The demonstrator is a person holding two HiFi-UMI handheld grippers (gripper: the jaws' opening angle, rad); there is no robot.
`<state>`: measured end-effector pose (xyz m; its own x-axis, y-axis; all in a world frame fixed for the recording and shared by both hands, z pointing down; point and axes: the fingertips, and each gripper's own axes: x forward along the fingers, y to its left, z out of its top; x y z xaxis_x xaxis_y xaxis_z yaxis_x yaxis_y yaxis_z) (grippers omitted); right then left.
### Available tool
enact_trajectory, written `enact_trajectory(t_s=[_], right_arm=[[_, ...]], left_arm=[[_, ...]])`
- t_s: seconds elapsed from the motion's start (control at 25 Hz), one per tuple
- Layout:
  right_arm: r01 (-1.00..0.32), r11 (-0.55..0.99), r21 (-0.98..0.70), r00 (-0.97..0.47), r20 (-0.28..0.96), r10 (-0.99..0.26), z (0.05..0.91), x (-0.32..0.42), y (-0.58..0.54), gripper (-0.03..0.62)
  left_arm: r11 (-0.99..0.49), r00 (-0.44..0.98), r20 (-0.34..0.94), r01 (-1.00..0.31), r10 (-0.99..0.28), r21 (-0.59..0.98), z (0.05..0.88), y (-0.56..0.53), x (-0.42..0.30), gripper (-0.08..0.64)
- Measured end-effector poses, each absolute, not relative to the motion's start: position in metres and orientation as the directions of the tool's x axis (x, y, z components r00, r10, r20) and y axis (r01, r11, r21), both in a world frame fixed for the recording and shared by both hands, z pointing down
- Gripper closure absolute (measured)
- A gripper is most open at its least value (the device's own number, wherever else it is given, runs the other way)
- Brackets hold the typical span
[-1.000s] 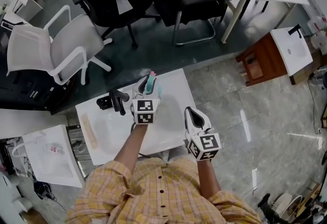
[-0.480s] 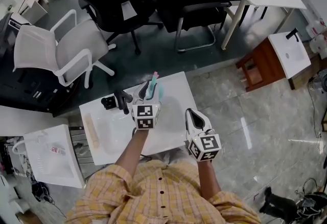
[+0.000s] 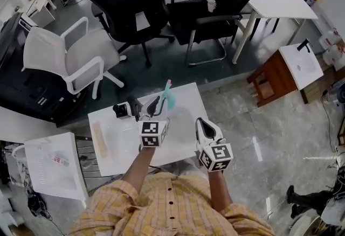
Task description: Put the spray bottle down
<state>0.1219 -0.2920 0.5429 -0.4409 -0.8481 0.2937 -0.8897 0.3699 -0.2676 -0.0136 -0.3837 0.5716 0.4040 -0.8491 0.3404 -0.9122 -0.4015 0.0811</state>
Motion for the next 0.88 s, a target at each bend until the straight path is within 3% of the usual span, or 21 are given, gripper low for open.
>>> enact_trajectory(t_s=[0.32, 0.88], right_arm=[[-0.888, 0.386, -0.250, -0.445, 0.258, -0.857, 0.522, 0.119, -0.286, 0.592], [-0.875, 0.421, -0.240, -0.472, 0.233, -0.850, 0.504, 0.100, -0.285, 0.594]], left_arm=[[-0.414, 0.429, 0.312, -0.903, -0.848, 0.116, 0.552, -0.352, -0.020, 0.560], [-0.397, 0.406, 0.259, -0.914, -0.877, 0.088, 0.524, -0.321, -0.037, 0.561]])
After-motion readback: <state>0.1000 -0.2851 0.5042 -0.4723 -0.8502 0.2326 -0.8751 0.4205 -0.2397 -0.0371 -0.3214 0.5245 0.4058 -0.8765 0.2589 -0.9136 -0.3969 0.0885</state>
